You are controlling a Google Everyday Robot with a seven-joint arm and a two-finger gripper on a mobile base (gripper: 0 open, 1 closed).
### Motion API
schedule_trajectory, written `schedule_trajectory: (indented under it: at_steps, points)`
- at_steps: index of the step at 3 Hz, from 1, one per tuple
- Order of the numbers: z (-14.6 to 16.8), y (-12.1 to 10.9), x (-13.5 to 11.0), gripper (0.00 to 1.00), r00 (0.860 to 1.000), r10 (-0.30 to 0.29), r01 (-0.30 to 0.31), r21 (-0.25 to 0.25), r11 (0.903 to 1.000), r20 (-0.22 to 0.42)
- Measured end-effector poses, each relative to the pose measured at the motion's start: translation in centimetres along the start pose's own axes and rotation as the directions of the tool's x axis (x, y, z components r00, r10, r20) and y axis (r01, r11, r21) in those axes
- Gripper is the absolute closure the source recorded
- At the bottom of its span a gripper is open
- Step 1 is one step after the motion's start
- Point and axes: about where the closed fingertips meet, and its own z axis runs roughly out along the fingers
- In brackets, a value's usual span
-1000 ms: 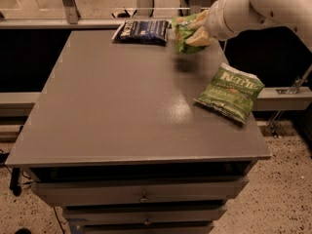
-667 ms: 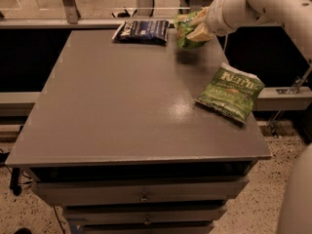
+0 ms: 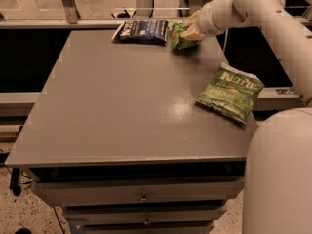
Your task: Move green rice chip bag near blue chip bag
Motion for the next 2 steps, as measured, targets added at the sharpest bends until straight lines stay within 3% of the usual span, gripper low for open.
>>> schedule_trajectory:
  at_steps: [2]
  points:
    - [3.2,0.0,-1.6,0.6,0.998,-0.001,0.002,-0.017,0.9998,0.058]
